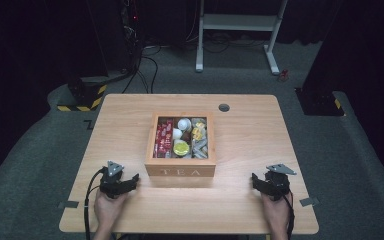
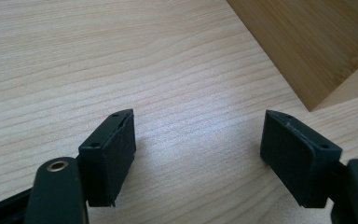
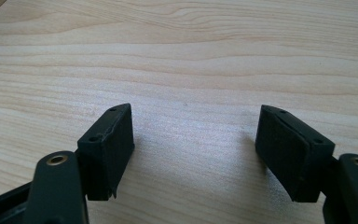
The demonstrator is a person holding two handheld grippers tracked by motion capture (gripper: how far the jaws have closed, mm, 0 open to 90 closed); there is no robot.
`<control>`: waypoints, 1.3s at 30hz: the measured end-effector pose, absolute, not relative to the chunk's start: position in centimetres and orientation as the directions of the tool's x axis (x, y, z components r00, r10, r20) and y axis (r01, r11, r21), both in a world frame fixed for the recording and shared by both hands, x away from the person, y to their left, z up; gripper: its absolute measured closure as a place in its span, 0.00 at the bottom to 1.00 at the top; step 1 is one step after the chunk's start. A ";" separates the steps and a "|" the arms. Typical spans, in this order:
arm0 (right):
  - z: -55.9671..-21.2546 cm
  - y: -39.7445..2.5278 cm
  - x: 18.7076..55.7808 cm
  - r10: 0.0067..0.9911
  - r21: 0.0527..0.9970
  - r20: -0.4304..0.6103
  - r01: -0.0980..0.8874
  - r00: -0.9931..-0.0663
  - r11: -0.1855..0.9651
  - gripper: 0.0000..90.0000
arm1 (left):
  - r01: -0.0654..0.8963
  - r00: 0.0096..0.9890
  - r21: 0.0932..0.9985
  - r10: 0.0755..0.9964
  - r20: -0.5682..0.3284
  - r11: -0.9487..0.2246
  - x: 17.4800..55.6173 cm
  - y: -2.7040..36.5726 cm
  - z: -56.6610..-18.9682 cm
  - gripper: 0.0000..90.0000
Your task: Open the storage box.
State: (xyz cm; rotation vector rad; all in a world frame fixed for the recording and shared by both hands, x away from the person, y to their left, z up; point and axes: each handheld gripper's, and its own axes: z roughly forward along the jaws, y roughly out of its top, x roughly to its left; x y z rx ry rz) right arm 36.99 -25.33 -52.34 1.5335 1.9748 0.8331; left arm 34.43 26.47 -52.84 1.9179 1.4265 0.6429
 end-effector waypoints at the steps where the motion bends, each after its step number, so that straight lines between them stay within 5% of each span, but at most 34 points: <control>1: -52.3 -25.4 37.0 0.970 0.727 -0.021 0.663 -0.243 0.182 0.31 | 0.637 0.286 0.746 0.958 0.004 -0.193 34.4 26.5 -52.8 0.30; 22: -52.3 -25.4 37.0 0.970 0.726 -0.020 0.663 -0.244 0.181 0.31 | 0.635 0.291 0.749 0.957 -0.004 -0.190 34.3 26.2 -52.9 0.30; 39: -52.3 -25.3 37.0 0.967 0.723 -0.017 0.665 -0.254 0.187 0.28 | 0.629 0.377 0.748 0.925 -0.052 -0.215 33.4 25.4 -52.7 0.21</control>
